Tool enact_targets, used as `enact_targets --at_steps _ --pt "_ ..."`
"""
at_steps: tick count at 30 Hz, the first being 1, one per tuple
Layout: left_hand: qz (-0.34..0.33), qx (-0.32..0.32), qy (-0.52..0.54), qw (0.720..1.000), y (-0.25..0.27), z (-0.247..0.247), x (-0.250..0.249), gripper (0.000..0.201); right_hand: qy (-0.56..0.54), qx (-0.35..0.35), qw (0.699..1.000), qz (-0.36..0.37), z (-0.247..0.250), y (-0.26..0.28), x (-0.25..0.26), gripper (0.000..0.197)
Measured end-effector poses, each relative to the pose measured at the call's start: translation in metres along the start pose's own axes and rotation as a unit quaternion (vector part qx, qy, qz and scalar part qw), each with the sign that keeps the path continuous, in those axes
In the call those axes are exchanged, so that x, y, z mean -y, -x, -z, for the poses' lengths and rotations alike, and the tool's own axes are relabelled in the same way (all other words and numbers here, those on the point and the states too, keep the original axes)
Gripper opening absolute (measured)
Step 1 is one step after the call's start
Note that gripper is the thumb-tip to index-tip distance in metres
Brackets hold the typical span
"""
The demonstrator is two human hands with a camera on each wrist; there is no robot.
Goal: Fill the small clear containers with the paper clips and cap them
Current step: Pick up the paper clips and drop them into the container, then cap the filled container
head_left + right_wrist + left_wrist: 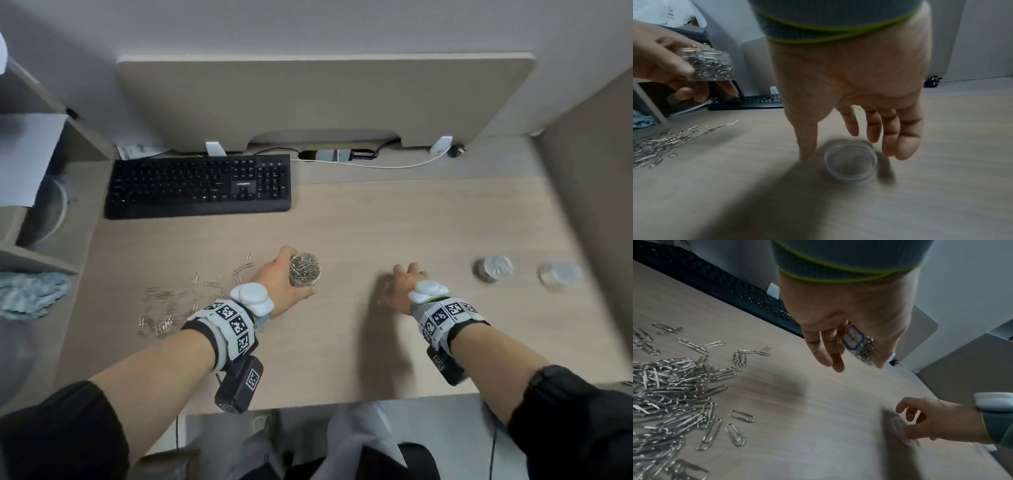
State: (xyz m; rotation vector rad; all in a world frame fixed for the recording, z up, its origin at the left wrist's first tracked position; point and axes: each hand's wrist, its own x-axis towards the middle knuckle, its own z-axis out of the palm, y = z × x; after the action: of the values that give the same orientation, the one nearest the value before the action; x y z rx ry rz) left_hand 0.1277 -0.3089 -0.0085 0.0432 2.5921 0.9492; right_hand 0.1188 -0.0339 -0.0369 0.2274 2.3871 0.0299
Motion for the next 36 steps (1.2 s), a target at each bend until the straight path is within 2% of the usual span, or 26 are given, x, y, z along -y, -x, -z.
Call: enact_targets --at_steps 2,4,8,11,15,19,22,26,30,33,36 --pt "0.001 0.014 -0.003 1.0 -0.004 -0.009 -0.003 0.061 0.007 0.001 1.0 -0.01 -0.002 0.003 0.0 0.043" --pt "0.0 0.02 -0.011 1.0 -0.006 -0.012 -0.006 0.061 0.034 -0.006 0.999 -0.003 0.001 0.007 0.001 0.034" --pt "-0.001 0.021 -0.015 1.0 -0.006 -0.011 -0.007 0.061 -0.001 -0.046 0.999 -0.011 0.015 0.015 -0.002 0.033" --pt "0.0 0.015 -0.012 1.0 -0.003 -0.005 -0.006 0.061 -0.118 -0.057 0.991 0.007 0.023 0.011 0.003 0.048" --pt "0.008 -0.006 -0.009 1.0 0.008 0.013 0.0 0.061 -0.25 -0.083 0.96 0.1 0.045 0.019 0.04 0.062" --pt "0.021 -0.028 0.017 0.999 0.022 0.04 0.014 0.063 -0.336 -0.107 0.916 0.189 0.083 0.043 0.1 0.041" --pt "0.028 -0.034 0.035 0.998 0.026 0.056 0.014 0.06 -0.412 -0.104 0.88 0.211 0.1 0.055 0.129 0.031" --pt "0.043 -0.061 0.067 0.995 0.04 0.082 0.019 0.057 -0.376 -0.113 0.872 0.292 0.112 0.081 0.17 0.028" --pt "0.064 -0.086 0.097 0.989 0.056 0.106 0.031 0.053 -0.279 -0.111 0.871 0.389 0.108 0.102 0.209 0.03" --pt "0.065 -0.102 0.121 0.985 0.066 0.119 0.038 0.046 -0.23 -0.097 0.874 0.417 0.105 0.108 0.224 0.041" --pt "0.072 -0.124 0.144 0.979 0.078 0.129 0.049 0.051 -0.219 -0.087 0.871 0.432 0.107 0.114 0.236 0.059"
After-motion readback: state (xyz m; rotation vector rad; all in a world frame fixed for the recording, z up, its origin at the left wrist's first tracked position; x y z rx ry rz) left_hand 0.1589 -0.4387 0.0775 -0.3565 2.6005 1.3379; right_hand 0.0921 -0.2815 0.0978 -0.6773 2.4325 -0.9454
